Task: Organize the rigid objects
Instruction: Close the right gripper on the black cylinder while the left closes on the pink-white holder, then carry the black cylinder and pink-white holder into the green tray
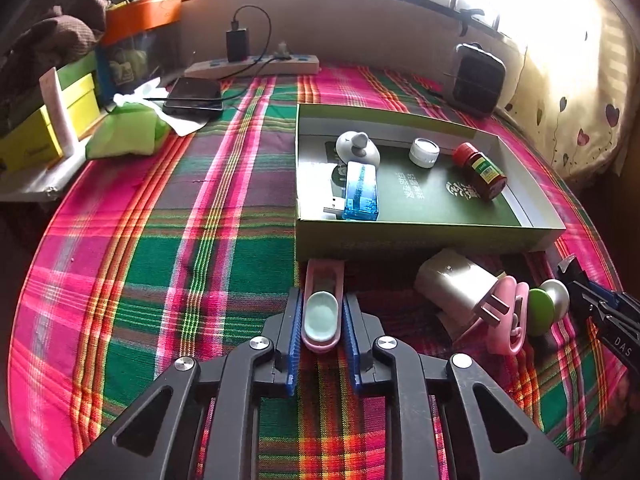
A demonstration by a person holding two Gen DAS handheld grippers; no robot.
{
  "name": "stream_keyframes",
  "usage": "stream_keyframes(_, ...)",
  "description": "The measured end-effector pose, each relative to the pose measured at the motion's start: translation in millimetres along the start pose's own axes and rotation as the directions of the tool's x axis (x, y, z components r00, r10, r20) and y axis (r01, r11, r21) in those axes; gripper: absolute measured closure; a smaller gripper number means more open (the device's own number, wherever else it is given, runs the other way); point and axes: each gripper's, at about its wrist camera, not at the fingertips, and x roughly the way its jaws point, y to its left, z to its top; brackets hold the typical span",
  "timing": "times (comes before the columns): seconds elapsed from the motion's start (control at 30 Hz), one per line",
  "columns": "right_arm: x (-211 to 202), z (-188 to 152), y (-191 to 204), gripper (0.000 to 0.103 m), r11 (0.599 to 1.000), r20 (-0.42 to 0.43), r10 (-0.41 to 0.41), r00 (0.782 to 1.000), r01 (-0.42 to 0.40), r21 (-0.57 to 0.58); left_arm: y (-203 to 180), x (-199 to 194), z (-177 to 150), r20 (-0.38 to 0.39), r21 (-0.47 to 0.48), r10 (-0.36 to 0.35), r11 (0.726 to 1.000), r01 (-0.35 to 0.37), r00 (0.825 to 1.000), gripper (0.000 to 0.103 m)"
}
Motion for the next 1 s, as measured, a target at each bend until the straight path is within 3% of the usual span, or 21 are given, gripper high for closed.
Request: stream_keyframes(1.0, -13, 3, -4, 0.074, 1.000, 0.029, 0.028, 0.999, -0.029, 0.012, 6, -17, 5, 0.021, -0.024, -0.042, 0.999, 0.042, 0.999, 0.086)
